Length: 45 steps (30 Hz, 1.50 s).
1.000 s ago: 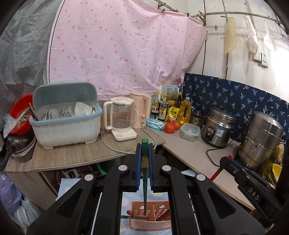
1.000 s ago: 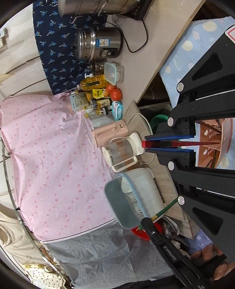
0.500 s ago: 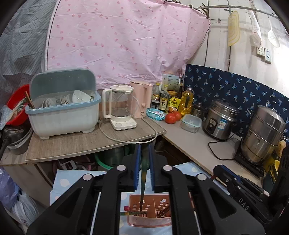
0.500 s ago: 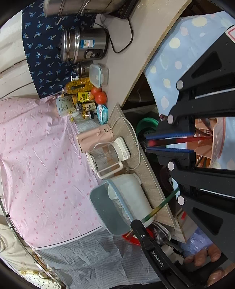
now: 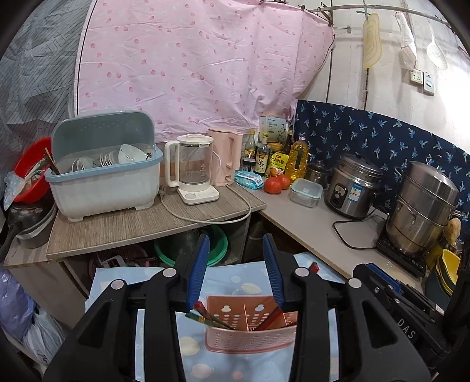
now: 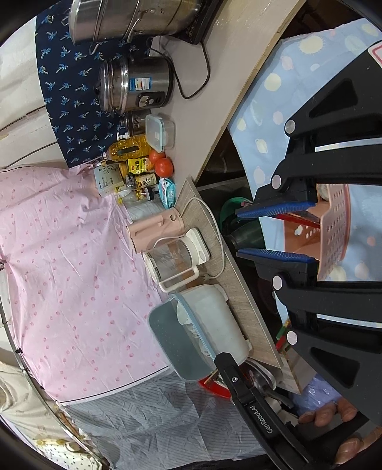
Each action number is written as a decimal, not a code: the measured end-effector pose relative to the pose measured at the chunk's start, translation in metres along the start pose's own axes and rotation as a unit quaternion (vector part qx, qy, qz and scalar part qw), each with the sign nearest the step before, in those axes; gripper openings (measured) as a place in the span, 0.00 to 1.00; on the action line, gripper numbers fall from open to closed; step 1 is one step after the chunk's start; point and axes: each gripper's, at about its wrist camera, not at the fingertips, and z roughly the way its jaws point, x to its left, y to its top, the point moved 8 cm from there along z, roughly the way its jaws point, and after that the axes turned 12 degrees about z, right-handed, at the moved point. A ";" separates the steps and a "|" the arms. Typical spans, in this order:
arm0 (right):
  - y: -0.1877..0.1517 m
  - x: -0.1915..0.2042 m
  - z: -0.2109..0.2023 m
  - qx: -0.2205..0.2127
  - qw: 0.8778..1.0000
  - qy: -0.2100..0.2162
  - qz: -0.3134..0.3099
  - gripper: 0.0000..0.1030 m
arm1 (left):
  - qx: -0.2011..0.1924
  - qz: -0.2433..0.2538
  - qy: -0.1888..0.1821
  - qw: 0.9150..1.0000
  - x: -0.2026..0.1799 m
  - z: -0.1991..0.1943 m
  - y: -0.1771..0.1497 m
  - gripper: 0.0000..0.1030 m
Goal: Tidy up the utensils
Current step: 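Move both open tools back down to the dark-red chopstick and gold spoon, then close the right tool on the dark-red chopstick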
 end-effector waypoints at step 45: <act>-0.332 -0.070 -0.108 0.254 0.961 -0.055 -0.091 0.21 | 0.236 -0.010 -0.027 0.971 -0.067 -0.086 -0.314 0.36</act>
